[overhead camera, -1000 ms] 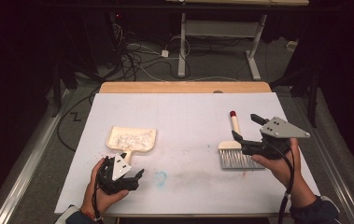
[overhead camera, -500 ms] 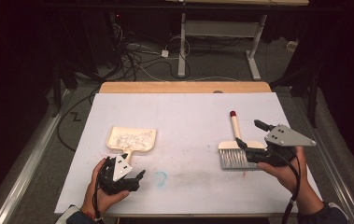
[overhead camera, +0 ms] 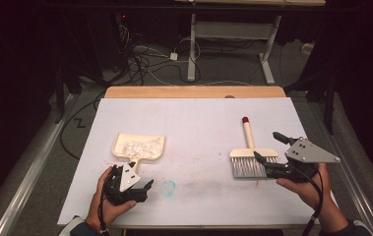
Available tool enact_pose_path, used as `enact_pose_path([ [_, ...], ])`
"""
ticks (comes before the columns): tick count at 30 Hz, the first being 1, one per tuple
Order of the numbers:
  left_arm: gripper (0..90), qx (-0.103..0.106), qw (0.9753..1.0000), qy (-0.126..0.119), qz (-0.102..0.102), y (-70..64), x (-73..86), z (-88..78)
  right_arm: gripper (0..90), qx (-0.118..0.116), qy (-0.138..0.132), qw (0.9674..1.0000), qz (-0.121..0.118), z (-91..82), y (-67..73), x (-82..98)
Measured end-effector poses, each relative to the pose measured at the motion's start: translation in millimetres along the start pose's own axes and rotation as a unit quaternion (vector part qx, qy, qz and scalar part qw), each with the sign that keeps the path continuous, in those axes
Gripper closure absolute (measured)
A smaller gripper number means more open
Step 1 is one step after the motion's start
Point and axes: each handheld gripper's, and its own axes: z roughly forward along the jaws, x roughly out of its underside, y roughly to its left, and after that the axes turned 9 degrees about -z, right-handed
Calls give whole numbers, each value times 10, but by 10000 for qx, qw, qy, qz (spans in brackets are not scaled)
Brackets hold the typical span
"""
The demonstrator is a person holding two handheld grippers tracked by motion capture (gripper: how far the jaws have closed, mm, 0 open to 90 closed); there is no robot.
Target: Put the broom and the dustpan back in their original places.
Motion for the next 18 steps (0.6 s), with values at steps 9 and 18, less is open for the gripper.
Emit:
enact_pose_path([
  [9, 178, -40, 10000, -28, 79, -12, 0, -11, 211, -59, 128, 9999, 58, -26, 44, 122],
  [18, 178, 25, 9999, 22, 113, -24, 11, -1, 206, 24, 203, 9998, 8, -53, 80, 293],
])
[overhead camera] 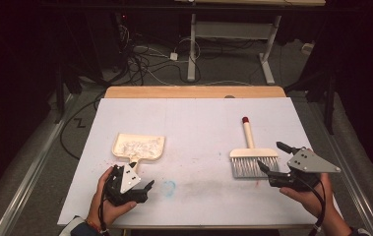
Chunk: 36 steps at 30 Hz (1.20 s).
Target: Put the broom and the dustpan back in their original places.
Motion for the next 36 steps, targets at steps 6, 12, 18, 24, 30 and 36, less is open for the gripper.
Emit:
enact_pose_path([
  [6, 178, -5, 10000, -58, 10, -7, 0, -14, 202, 87, 139, 9996, -218, 6, 77, 133],
  [12, 178, 2, 10000, -6, 20, 0, -5, 8, 205, 60, 235, 9996, -170, 23, 77, 311],
  [18, 178, 10, 10000, -26, -1, 6, -6, 15, 209, -57, 273, 9995, 174, 29, 89, 537],
  [24, 178, 22, 10000, -7, 54, -11, -3, 9, 209, -107, 370, 9987, 327, 2, 135, 698],
  [30, 178, 15, 10000, 3, 58, -11, -5, 19, 207, -45, 339, 9987, 382, -53, 124, 733],
  [36, 178, -33, 9999, 29, 105, -29, -10, 22, 200, -17, 259, 9990, 359, -85, 115, 712],
])
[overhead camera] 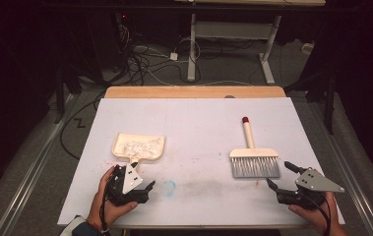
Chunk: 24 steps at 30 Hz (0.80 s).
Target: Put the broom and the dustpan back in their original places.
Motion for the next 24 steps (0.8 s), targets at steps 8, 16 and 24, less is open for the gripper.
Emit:
enact_pose_path([
  [8, 178, 28, 10000, -12, 46, -25, 17, -28, 201, 135, -14, 9998, -139, -36, 30, -42],
  [16, 178, 31, 10000, 12, 33, -18, 6, 1, 202, 195, -10, 9997, -164, -39, 27, -44],
  [24, 178, 34, 10000, 1, 29, -21, 0, 1, 202, 246, -3, 9996, -169, -47, 24, -46],
])
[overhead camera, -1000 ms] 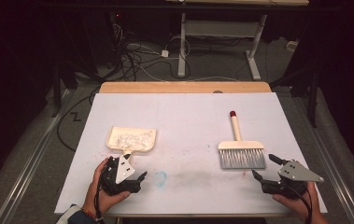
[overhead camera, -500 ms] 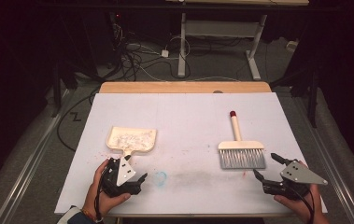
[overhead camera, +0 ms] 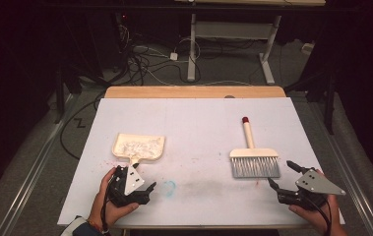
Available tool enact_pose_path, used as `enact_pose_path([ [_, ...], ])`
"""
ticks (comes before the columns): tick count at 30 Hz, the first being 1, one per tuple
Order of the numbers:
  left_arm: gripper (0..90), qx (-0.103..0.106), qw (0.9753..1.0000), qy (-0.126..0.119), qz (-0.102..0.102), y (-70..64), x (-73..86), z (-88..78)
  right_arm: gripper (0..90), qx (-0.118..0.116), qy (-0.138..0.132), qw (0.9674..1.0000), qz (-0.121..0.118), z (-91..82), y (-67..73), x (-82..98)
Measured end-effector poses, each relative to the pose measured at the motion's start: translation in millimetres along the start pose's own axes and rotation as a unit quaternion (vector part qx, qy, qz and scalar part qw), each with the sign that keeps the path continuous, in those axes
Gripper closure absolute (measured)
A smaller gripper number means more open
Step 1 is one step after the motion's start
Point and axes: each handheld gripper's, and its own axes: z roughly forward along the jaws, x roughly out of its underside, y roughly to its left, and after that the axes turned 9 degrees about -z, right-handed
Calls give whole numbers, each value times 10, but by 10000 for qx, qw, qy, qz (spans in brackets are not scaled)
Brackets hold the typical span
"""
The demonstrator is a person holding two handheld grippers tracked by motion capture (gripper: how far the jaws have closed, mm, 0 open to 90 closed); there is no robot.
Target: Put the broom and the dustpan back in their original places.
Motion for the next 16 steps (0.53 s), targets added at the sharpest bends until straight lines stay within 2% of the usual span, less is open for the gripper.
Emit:
enact_pose_path([
  [6, 178, 17, 9999, -102, -23, 14, -39, 8, 202, 43, 40, 10000, -8, -33, 23, 4],
  [11, 178, 22, 9998, -186, 3, -4, -99, 45, 202, 231, 109, 9996, 99, -97, 4, 41],
  [16, 178, 11, 9998, -219, -24, -18, -137, 73, 202, 318, 112, 9993, 146, -151, -3, 57],
])
